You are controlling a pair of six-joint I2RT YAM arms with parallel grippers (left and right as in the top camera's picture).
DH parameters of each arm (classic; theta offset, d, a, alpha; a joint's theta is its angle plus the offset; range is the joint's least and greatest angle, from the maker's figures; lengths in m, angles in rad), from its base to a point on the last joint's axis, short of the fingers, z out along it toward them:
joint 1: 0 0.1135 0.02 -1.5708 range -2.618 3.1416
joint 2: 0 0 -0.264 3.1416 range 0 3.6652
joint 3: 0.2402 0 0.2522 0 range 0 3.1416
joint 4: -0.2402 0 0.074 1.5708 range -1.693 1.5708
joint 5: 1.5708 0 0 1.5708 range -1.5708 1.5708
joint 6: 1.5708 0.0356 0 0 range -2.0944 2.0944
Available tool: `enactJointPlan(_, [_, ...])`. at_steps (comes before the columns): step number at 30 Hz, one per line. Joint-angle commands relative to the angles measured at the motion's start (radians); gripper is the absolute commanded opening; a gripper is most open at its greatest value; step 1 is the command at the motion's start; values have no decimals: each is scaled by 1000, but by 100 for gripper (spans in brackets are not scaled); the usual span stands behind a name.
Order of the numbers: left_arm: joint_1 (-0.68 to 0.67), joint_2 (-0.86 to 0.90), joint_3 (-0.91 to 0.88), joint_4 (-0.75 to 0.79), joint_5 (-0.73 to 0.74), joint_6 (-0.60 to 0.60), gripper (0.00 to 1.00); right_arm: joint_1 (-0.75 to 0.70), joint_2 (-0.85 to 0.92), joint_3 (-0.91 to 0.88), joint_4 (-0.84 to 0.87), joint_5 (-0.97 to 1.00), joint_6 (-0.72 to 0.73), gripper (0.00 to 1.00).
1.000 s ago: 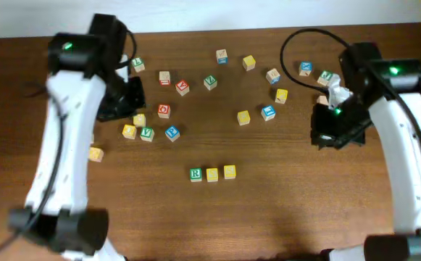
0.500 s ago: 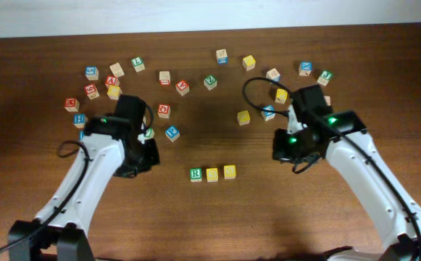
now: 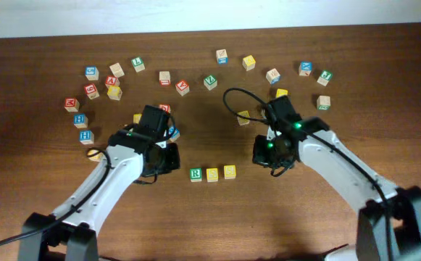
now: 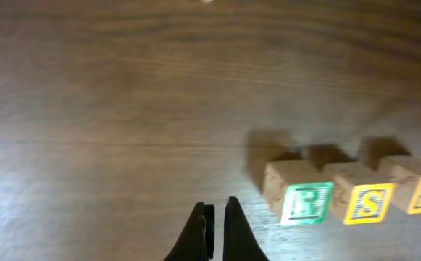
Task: Spell out RSS
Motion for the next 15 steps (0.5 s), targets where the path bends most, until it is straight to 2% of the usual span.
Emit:
enactJointPlan(1, [-37, 12, -7, 16, 7, -55, 0, 16, 63, -7, 37, -76, -39, 4])
enactJointPlan(5, [-39, 79, -7, 23, -26, -62, 0, 73, 158, -7, 73, -79, -38, 4])
enactJointPlan(10, [-48, 131, -7, 24, 60, -62, 0, 117, 165, -7, 97, -79, 15, 4])
enactJointPlan(15, [-55, 132, -8, 38, 53, -64, 0, 177, 165, -7, 109, -50, 19, 4])
